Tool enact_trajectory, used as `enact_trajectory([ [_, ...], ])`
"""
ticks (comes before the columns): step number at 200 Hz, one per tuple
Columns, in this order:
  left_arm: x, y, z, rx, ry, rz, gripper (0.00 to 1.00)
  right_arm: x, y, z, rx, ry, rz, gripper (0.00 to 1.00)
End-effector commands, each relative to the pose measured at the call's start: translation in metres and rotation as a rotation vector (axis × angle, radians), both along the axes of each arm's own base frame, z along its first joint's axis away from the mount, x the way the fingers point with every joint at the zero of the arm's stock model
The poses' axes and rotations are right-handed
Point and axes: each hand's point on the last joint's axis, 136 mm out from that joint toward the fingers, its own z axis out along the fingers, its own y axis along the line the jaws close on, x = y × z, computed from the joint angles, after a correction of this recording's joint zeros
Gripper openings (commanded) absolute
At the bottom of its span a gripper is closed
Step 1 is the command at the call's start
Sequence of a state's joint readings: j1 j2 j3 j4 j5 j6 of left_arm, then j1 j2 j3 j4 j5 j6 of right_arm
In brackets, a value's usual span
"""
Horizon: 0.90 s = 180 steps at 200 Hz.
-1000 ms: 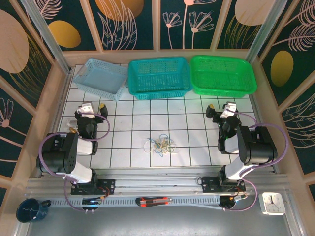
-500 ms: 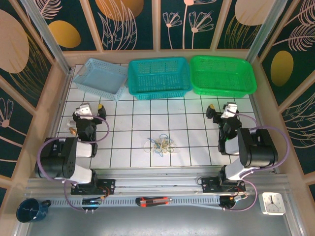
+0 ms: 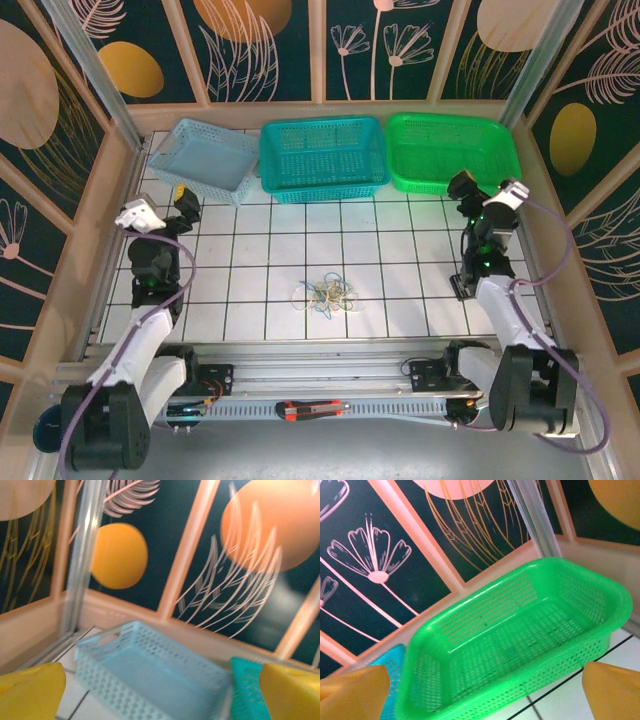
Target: Untangle the cables
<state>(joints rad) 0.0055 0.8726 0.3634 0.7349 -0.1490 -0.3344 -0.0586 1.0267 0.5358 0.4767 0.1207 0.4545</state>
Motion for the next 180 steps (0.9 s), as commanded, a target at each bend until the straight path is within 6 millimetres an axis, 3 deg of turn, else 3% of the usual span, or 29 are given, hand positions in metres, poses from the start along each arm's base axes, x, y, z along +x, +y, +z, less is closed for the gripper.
enact_trajectory([
  [1,-0.004,-0.025,0.0,-0.135,0.069,-0.159,0.99,-0.014,0.044,-0.036,0.169,0.187,0.201,0.99],
  [21,-0.012,-0.045,0.005,-0.205,0.093,-0.279,0.99,-0.029,0.084,-0.045,0.154,0.291,0.356,0.96],
  [50,-0.022,-0.074,-0.002,-0.288,0.137,-0.405,0.99,-0.07,0.147,-0.079,0.151,0.448,0.567,0.89],
  [74,-0.029,-0.09,-0.027,-0.359,0.194,-0.449,0.99,-0.108,0.19,-0.106,0.187,0.536,0.687,0.86],
  [102,-0.033,-0.106,-0.058,-0.378,0.269,-0.463,0.99,-0.139,0.229,-0.13,0.247,0.601,0.773,0.84],
  [142,-0.035,-0.134,-0.108,-0.327,0.455,-0.456,0.99,-0.163,0.276,-0.151,0.253,0.674,0.849,0.83],
  [180,-0.038,-0.128,-0.147,-0.264,0.598,-0.346,0.99,-0.177,0.32,-0.158,0.261,0.722,0.922,0.83],
])
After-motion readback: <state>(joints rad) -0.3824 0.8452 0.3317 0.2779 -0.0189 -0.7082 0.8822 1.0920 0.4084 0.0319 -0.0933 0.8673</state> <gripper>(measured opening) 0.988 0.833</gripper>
